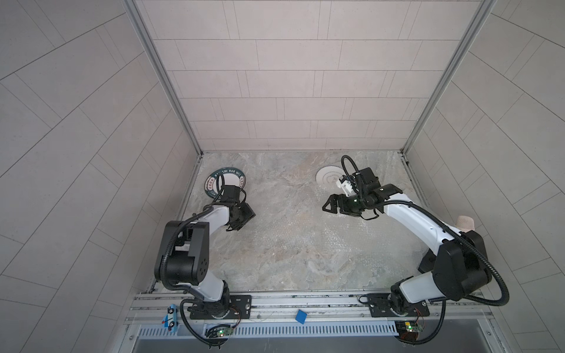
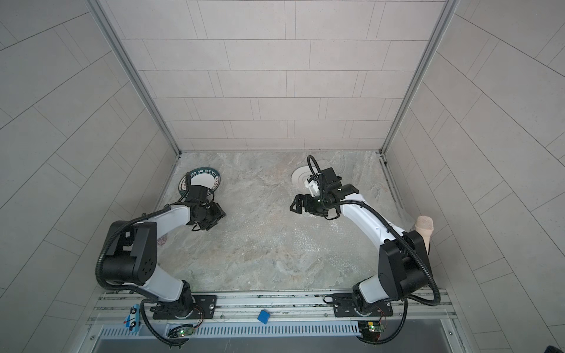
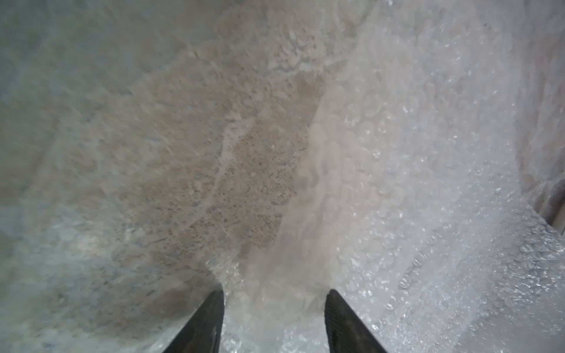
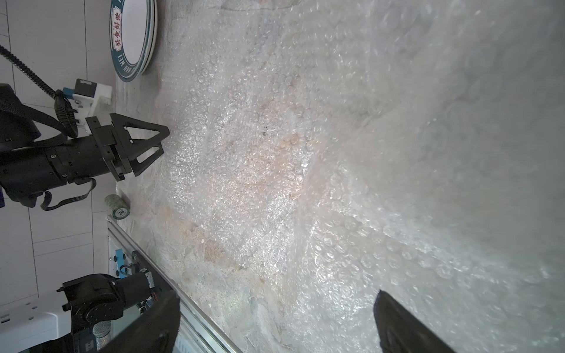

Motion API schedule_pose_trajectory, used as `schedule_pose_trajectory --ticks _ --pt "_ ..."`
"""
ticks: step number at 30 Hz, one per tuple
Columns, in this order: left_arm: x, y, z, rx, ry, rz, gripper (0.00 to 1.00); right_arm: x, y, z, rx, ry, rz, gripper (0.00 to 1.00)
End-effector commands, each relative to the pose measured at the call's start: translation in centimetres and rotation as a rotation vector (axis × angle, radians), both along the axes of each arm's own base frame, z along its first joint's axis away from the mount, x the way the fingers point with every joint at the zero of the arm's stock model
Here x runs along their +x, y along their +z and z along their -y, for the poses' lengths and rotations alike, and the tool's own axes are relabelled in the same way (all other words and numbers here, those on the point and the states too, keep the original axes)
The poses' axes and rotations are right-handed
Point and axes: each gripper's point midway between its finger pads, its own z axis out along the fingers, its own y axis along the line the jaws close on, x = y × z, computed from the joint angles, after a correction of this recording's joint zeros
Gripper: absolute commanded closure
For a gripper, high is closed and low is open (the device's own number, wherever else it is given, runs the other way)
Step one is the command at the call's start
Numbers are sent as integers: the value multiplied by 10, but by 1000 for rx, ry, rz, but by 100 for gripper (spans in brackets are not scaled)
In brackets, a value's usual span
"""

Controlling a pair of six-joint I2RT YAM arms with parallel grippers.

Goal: Unpack dinner plates from bubble wrap
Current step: Adjust the bubble wrap at the center of the board.

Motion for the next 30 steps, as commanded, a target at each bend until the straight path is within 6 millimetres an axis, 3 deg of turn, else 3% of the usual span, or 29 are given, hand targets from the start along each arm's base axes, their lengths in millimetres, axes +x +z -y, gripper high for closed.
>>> schedule_pose_trajectory --ticks 1,5,9,12,13,15,17,19,22,26,30 --pt "-10 1 -5 102 -64 -56 52 1 8 2 2 4 18 0" --pt "-11 7 -5 199 -156 -114 69 0 8 2 2 1 21 0" --pt "-7 8 14 117 -183 -78 84 -2 7 3 3 -4 21 0" --pt "2 27 30 13 -169 -3 93 -2 8 4 -4 -5 19 0" --pt "5 36 32 -13 -152 19 99 0 11 6 -11 -11 27 0" --pt "7 56 27 -11 -113 58 100 5 19 12 -21 -35 52 1" --pt "1 77 5 63 -39 89 100 13 25 26 -56 -104 85 0" --pt "-18 95 -35 198 69 76 100 23 33 42 -84 -204 120 0" --pt "-37 118 -71 259 163 108 100 31 32 56 -108 -270 109 0" --pt "-61 145 -112 241 284 125 100 33 10 59 -137 -283 45 0" --pt "-73 175 -149 250 391 174 100 27 -17 43 -94 -258 -15 0"
